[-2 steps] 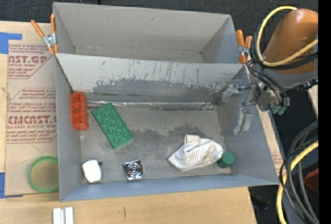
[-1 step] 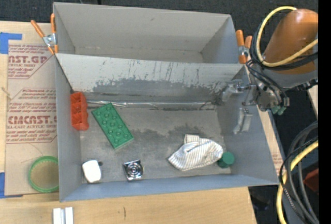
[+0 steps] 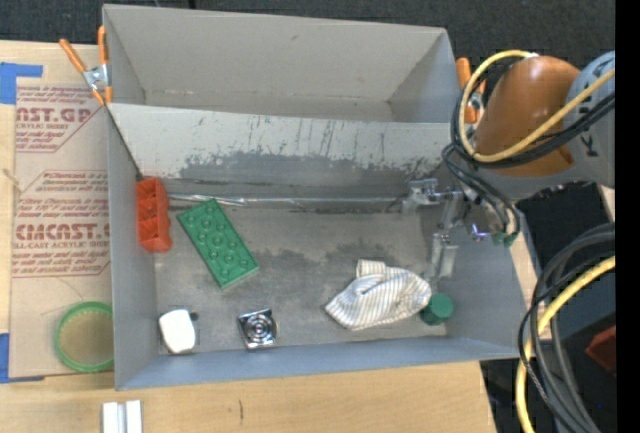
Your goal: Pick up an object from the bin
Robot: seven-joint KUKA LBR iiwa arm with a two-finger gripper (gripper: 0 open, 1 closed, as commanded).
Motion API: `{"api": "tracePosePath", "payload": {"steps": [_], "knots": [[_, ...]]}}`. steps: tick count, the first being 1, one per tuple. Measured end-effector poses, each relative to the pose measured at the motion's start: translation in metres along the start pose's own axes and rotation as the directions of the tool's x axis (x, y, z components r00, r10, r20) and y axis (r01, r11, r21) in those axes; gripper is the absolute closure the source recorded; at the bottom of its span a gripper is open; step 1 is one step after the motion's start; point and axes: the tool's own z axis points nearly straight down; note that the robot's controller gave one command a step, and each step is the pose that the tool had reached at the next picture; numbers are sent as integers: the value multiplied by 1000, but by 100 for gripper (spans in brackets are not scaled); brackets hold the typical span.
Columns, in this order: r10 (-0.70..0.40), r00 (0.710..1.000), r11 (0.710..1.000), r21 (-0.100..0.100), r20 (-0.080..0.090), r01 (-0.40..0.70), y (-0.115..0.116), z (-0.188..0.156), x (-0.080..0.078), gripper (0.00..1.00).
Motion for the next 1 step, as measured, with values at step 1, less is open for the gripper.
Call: {"api": "tracePosePath", "payload": {"steps": [1], "knots": [[-201,980,980,-4,-6,201,0,32,13,0]]}}
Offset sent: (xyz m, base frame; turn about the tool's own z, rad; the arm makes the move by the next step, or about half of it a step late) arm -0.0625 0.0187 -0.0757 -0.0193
